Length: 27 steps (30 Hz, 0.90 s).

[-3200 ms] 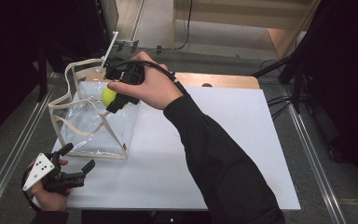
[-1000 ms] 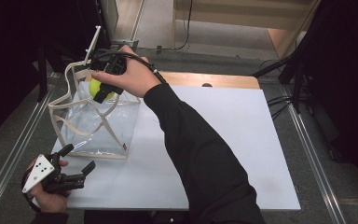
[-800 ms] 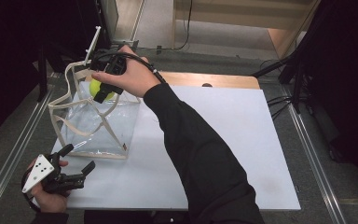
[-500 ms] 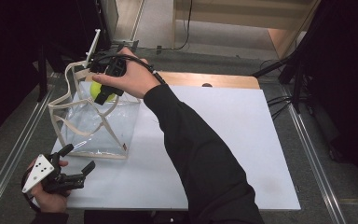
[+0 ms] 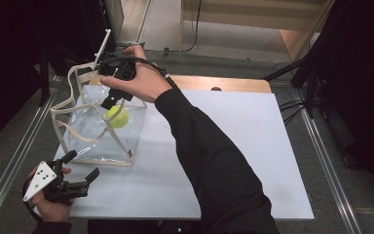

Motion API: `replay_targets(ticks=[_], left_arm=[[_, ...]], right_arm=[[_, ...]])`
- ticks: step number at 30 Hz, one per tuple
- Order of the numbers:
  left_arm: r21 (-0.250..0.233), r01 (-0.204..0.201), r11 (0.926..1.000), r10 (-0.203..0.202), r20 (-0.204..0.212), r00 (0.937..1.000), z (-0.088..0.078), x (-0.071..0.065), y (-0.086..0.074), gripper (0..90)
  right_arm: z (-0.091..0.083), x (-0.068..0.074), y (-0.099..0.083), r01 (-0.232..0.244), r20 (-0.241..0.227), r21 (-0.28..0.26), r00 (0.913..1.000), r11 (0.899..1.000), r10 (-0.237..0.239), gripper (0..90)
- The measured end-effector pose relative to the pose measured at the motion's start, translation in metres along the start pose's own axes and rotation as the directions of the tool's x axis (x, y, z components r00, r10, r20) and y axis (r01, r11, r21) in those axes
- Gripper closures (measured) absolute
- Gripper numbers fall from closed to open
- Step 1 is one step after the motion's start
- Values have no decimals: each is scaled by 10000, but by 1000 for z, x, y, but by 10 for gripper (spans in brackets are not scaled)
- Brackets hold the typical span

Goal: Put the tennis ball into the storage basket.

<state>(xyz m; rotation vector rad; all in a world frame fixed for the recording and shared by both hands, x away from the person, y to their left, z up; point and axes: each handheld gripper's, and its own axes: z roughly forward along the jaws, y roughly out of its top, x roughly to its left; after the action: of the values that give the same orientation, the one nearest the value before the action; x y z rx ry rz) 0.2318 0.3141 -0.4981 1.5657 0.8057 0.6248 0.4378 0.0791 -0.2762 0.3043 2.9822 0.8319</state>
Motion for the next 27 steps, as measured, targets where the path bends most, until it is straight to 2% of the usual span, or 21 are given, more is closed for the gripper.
replay_targets(ticks=[19,27], left_arm=[[78,-127,9999,127,9,9999,1,0,0,0],[48,-94,9999,94,17,10000,1,0,0,0]], right_arm=[[-16,5,-29,-265,222,-210,9994,9994,269,86],[-24,8,-42,-442,458,-297,9979,9986,456,86]])
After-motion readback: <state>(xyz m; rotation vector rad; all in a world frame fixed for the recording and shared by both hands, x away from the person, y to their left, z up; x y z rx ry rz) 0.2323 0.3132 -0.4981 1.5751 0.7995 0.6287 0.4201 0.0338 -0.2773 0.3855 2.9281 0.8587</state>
